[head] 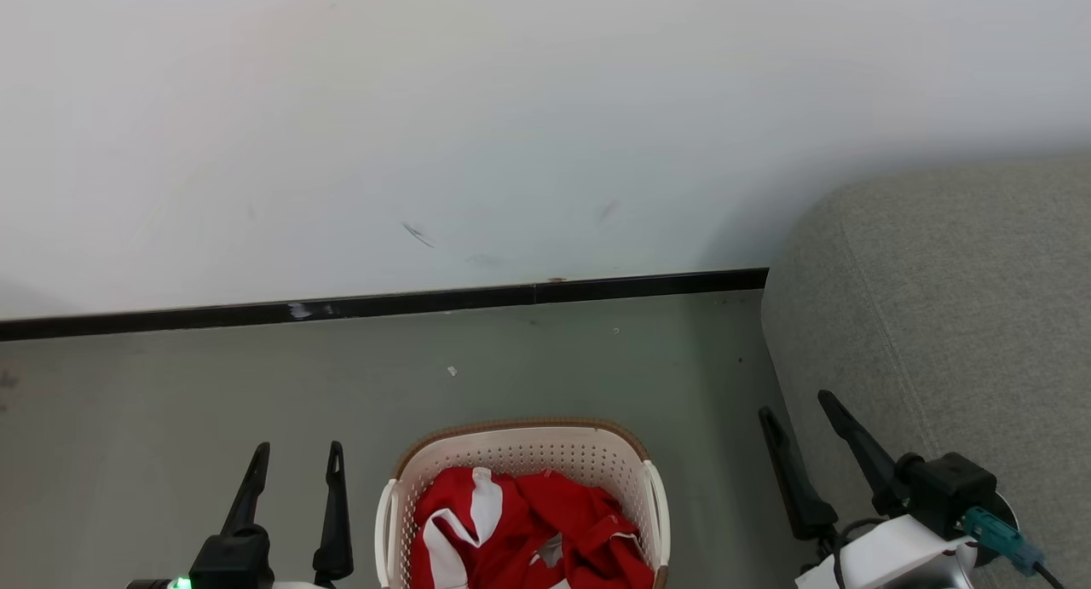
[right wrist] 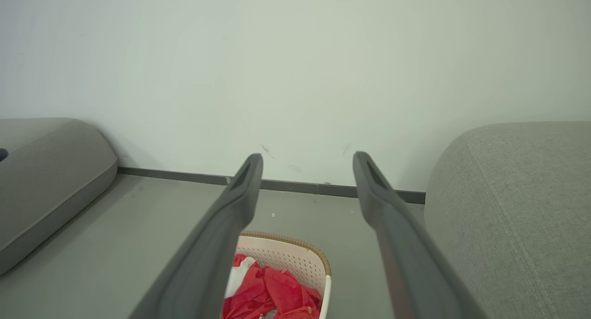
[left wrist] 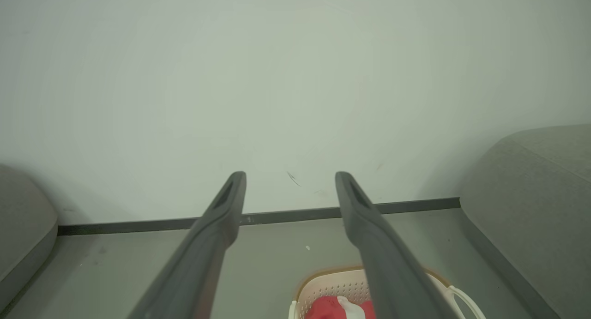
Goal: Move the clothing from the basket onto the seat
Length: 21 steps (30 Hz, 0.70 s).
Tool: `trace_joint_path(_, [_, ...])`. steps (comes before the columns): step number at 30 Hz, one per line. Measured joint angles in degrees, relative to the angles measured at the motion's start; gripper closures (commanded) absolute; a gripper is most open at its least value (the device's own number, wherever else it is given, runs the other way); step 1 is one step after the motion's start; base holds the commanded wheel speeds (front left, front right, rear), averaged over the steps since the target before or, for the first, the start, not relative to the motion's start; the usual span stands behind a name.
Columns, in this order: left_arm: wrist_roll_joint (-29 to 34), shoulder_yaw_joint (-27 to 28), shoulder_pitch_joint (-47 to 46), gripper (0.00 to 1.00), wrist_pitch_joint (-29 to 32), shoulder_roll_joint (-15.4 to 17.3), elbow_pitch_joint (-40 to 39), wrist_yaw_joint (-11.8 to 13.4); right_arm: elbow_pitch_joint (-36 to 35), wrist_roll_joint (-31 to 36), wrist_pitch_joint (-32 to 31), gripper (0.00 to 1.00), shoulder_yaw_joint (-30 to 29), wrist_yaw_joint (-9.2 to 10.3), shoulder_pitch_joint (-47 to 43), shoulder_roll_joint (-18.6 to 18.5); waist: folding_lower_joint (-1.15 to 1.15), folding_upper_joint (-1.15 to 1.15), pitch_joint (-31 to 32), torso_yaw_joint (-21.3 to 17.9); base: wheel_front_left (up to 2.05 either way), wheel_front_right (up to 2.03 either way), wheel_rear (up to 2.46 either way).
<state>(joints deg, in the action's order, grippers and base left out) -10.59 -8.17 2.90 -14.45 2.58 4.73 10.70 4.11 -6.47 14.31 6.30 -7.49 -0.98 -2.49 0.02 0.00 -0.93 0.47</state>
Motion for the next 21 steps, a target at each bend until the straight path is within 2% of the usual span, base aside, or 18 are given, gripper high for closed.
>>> trace_joint_path(21, [0.6,-0.3,-0.5,0.00,0.0,0.1,1.6,-0.8,-1.8,-0.2,0.0,0.00,-1.1,0.00,-1.1,0.0,-0.01,0.00,-3.4,-0.2,0.00,0.00,0.00])
